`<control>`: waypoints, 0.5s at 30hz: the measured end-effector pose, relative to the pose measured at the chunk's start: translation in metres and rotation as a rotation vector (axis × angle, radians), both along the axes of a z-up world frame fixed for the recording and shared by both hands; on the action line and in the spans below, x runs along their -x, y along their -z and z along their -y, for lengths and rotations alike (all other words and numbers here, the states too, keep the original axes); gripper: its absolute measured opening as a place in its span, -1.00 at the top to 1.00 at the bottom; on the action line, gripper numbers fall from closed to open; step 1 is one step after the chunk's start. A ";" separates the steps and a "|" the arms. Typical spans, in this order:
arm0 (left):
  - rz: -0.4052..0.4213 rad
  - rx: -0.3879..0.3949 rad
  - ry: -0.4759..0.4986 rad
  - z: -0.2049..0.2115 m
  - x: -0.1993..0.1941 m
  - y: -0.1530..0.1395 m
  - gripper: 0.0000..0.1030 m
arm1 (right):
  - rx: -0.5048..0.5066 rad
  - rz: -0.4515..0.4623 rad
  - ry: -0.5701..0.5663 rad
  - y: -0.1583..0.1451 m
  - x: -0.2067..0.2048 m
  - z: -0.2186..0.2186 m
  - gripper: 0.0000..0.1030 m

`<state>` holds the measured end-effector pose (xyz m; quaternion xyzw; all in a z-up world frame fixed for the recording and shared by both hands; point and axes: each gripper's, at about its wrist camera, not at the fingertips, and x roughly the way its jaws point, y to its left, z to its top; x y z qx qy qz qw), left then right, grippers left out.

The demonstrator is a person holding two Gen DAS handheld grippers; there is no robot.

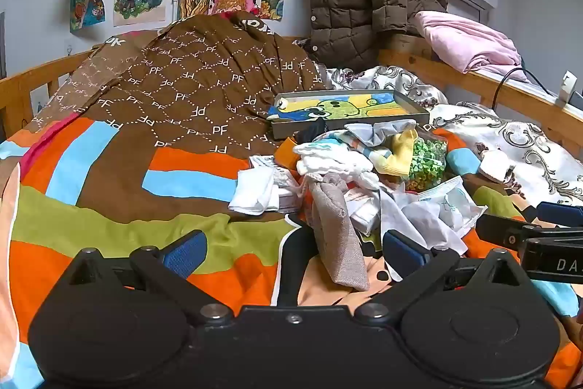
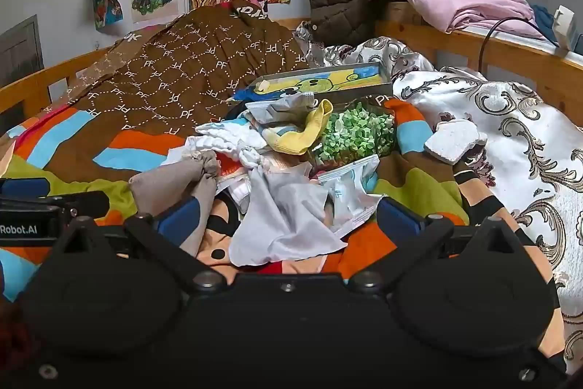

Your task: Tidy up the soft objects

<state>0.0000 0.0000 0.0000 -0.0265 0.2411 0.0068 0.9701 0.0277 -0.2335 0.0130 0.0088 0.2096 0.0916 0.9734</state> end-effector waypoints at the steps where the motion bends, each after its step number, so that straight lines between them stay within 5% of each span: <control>1: -0.001 -0.001 0.000 0.000 0.000 0.000 -0.98 | 0.001 0.003 -0.001 0.000 0.000 0.000 -0.99; 15: -0.002 0.000 0.000 0.000 0.000 0.000 -0.98 | -0.002 -0.003 0.000 0.000 -0.001 0.000 -0.99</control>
